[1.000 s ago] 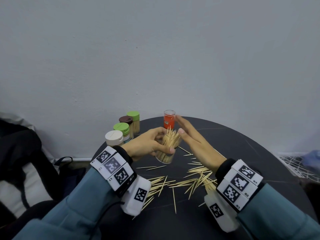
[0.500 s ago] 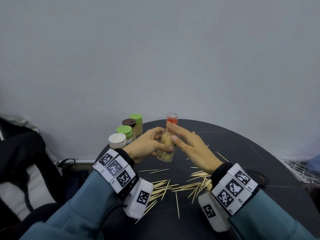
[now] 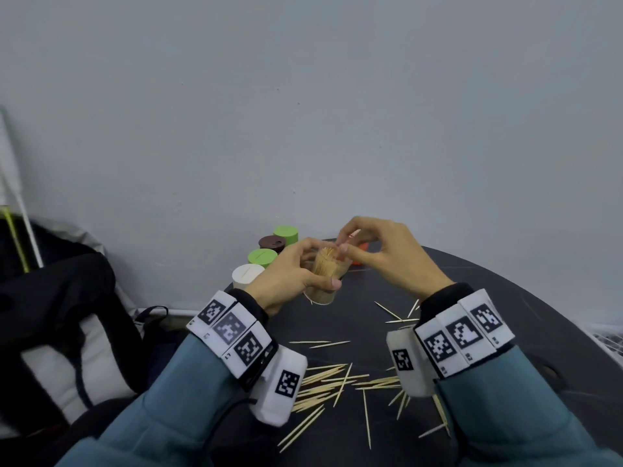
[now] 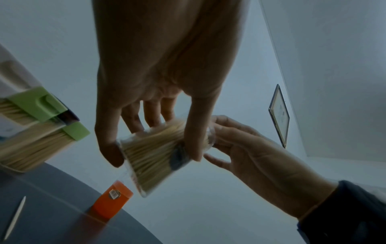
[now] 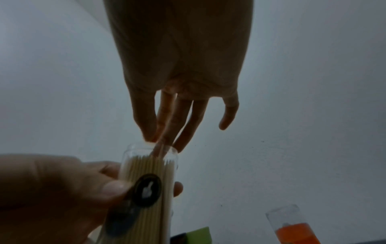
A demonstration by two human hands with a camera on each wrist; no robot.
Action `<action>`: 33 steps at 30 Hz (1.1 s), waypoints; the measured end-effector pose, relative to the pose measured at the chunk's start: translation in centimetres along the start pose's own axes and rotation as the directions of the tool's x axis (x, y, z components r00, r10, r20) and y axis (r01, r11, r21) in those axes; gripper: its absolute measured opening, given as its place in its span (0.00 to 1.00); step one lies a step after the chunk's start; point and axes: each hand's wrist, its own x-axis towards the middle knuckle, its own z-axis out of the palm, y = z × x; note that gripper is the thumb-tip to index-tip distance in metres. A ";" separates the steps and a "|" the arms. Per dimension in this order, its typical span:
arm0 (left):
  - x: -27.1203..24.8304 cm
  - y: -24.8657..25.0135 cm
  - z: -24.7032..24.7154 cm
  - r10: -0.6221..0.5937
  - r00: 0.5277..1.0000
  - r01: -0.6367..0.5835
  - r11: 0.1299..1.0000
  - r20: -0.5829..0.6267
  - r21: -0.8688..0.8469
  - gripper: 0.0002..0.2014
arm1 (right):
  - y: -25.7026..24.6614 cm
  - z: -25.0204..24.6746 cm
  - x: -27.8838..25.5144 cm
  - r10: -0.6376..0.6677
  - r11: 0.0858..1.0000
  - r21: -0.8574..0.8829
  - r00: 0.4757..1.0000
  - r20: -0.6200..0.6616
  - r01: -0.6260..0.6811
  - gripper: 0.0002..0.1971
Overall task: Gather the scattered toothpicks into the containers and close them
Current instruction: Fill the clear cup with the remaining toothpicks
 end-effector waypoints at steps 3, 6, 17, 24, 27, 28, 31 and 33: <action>0.1 -0.3 -0.1 0.024 0.999 -0.026 0.998 0.022 0.052 0.28 | 0.5 0.3 0.4 -0.009 0.994 -0.108 0.999 0.045 0.014 0.02; 0.2 -0.3 -0.1 0.054 0.998 -0.058 0.994 0.045 0.094 0.27 | 1.2 0.8 0.6 0.014 0.991 -0.133 1.000 0.015 -0.012 0.02; -1.8 0.7 -2.3 0.067 0.998 -0.066 0.993 -0.014 0.096 0.26 | -0.1 2.9 0.6 0.048 0.956 0.293 0.983 -0.176 0.006 0.05; -4.6 1.0 -6.2 0.047 0.988 -0.038 0.997 -0.149 0.067 0.27 | 0.9 4.9 2.4 0.105 0.948 0.284 0.982 0.156 -0.146 0.11; -5.1 0.9 -7.2 0.033 0.980 -0.017 0.996 -0.198 0.085 0.29 | 2.6 7.0 4.2 0.256 0.963 -0.210 0.822 0.509 -0.170 0.17; -5.2 0.9 -7.4 0.033 0.976 -0.015 0.996 -0.213 0.088 0.29 | 2.9 7.8 4.6 0.341 0.921 -0.364 0.737 0.584 -0.138 0.21; -5.2 0.8 -7.6 0.024 0.975 -0.005 0.996 -0.221 0.088 0.29 | 2.9 9.5 5.1 0.495 0.785 -0.619 0.583 0.645 0.018 0.25; -5.1 0.7 -7.6 0.005 0.976 0.017 0.995 -0.218 0.100 0.29 | 2.8 10.0 4.9 0.499 0.736 -0.671 0.597 0.628 0.090 0.22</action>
